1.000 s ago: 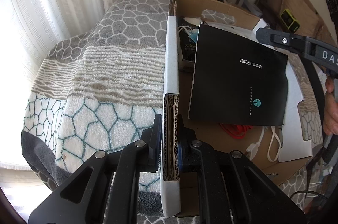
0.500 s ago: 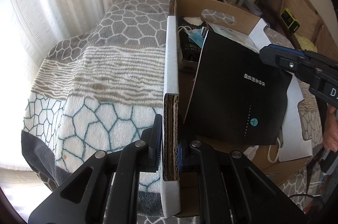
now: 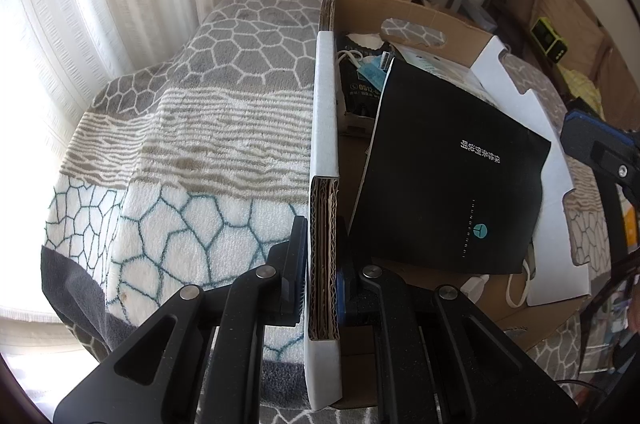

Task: Organize objects
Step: 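Open the right tool and push the black pad flat into the box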

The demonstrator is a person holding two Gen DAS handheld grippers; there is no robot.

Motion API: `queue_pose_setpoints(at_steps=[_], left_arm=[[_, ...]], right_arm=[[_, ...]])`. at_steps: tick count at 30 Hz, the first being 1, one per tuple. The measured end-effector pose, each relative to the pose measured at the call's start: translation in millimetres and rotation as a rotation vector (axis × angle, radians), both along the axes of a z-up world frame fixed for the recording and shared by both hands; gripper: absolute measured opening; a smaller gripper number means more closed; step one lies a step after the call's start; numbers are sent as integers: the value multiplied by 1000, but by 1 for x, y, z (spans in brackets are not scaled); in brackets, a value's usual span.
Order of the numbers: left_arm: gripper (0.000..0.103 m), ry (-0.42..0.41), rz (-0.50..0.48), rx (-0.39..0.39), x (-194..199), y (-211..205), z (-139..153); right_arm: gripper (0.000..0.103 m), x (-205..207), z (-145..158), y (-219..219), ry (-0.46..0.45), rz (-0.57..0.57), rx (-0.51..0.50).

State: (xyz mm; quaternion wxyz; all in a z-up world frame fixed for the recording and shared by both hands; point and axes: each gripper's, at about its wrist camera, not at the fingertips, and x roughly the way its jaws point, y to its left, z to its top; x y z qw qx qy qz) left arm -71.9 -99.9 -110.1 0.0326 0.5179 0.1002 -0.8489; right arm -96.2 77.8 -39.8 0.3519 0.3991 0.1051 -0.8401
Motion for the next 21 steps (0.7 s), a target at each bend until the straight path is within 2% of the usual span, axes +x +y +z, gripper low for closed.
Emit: queue_pose_setpoints(at_steps=[5, 6, 7, 9, 17, 21], left_arm=[[10, 2, -3, -4, 0, -4, 1], [10, 3, -3, -6, 0, -4, 1], [10, 3, -4, -7, 0, -4, 2], [10, 4, -5, -8, 0, -5, 3], [10, 10, -7, -17, 1, -4, 7], [10, 15, -9, -24, 1, -4, 10]], right_arm=[[30, 8, -5, 4, 2, -21, 10], [38, 10, -6, 5, 10, -30, 19], [55, 10, -6, 6, 17, -39, 26], [73, 12, -5, 9, 34, -62, 28], [74, 2, -13, 26, -2, -155, 51], [74, -7, -25, 33, -60, -195, 58]])
